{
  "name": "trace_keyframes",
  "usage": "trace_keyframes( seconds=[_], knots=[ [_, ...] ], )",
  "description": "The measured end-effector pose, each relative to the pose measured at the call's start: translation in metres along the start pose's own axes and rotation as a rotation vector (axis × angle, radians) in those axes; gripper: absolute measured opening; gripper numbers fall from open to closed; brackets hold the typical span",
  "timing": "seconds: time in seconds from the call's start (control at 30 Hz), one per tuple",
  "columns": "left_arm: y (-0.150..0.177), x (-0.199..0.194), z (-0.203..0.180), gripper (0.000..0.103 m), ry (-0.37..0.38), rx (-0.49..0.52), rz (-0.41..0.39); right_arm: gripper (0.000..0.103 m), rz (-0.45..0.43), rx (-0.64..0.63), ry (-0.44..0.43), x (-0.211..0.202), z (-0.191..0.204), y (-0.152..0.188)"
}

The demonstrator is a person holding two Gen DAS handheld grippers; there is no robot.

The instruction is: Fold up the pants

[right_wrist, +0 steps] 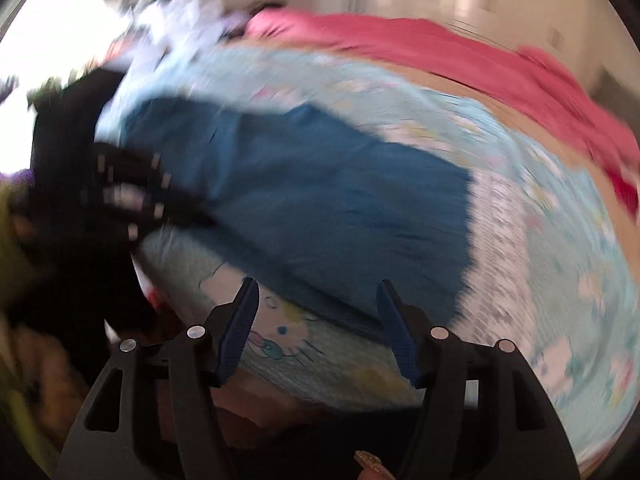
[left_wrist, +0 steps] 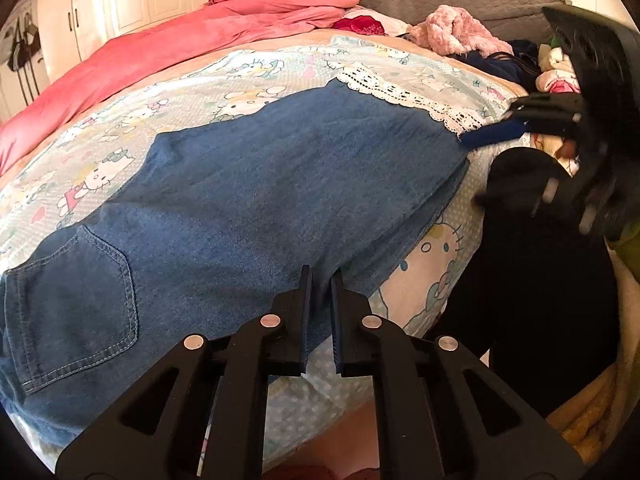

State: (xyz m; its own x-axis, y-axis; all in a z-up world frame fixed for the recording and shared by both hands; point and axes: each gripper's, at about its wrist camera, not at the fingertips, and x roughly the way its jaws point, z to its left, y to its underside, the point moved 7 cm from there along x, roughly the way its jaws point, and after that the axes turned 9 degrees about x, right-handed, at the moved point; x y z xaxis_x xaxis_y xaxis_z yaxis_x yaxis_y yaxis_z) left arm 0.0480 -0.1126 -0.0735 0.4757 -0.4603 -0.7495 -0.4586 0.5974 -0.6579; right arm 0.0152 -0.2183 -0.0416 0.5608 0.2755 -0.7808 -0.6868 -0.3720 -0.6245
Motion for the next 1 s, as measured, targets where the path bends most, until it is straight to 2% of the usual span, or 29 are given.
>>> trace_keyframes(
  seconds=[0.1,0.2,0.27,0.37,0.6,0.67,0.7,0.73,0.77,0.83,0.87,0.93,1.0],
  knots=[
    [0.0,-0.002,-0.001,0.003,0.003,0.004,-0.001,0.061,0.015,-0.102,0.044,0.018,0.015,-0.004],
    [-0.002,-0.007,-0.001,0.003,0.005,0.003,-0.008,0.057,0.031,-0.132,0.061,0.031,0.015,-0.006],
    [-0.003,-0.012,-0.002,0.003,0.013,0.0,-0.014,0.005,0.066,-0.131,0.053,0.037,0.011,-0.003],
    [0.001,-0.014,-0.004,0.003,0.028,0.002,0.005,0.005,0.069,-0.096,-0.016,0.032,0.012,0.002],
    [0.01,-0.009,-0.008,0.005,0.041,-0.004,0.058,0.006,0.118,-0.091,-0.027,0.041,0.014,0.009],
    [0.01,-0.015,-0.008,0.01,0.038,-0.011,0.048,0.012,0.123,-0.068,-0.037,0.04,0.013,0.008],
    [0.011,-0.019,-0.007,0.018,0.03,-0.015,0.036,0.019,0.126,-0.051,-0.051,0.038,0.011,0.009],
    [0.009,-0.027,-0.005,0.033,0.017,-0.025,0.012,0.035,0.117,-0.024,-0.07,0.034,0.009,0.008],
    [0.007,-0.035,-0.001,0.039,-0.001,-0.044,-0.014,0.041,0.098,-0.002,-0.087,0.027,0.006,0.009],
    [0.004,-0.049,0.008,0.043,-0.02,-0.086,-0.059,0.042,0.043,0.063,-0.135,0.011,-0.003,0.006],
    [0.002,-0.057,0.015,0.045,-0.034,-0.116,-0.083,0.048,0.023,0.084,-0.133,0.006,-0.009,0.005],
    [0.002,-0.068,0.032,0.06,-0.081,-0.172,-0.106,0.06,-0.035,0.156,-0.111,-0.005,-0.027,0.0],
    [0.008,-0.073,0.052,0.069,-0.125,-0.247,-0.097,0.061,-0.063,0.222,-0.093,-0.01,-0.043,-0.005]
  ],
)
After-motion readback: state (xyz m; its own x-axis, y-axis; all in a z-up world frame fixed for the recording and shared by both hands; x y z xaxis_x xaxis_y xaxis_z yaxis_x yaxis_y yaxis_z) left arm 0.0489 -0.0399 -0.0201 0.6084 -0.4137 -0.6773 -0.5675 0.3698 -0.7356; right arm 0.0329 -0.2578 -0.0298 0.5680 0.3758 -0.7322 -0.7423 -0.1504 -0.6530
